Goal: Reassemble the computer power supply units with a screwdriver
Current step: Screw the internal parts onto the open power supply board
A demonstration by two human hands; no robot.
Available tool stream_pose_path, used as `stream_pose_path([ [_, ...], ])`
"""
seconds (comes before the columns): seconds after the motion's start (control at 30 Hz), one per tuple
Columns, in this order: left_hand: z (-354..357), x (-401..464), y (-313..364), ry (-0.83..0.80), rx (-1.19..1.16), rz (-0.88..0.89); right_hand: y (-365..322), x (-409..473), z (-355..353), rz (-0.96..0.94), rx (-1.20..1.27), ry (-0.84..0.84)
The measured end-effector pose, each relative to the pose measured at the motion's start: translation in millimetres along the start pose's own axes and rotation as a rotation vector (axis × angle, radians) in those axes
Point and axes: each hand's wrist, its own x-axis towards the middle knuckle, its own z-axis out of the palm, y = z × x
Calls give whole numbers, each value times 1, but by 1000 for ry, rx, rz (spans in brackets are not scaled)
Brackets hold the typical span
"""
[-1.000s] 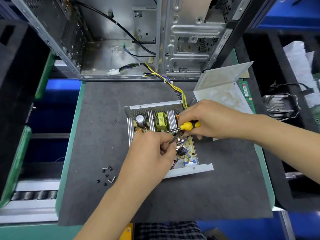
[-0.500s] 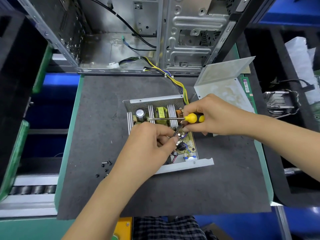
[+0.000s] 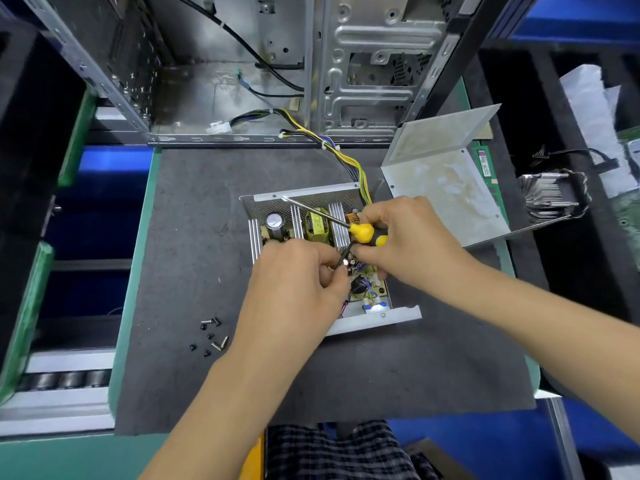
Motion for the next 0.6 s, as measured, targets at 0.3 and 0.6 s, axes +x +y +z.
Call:
stream_pose_path([
  [0.3,-8,8,-4,-103,-164,-149,1,-6,11,15,-55,33],
  [0.6,-6,10,-6,-92,-170,-143,15,-8,2,-215,-104,-32],
])
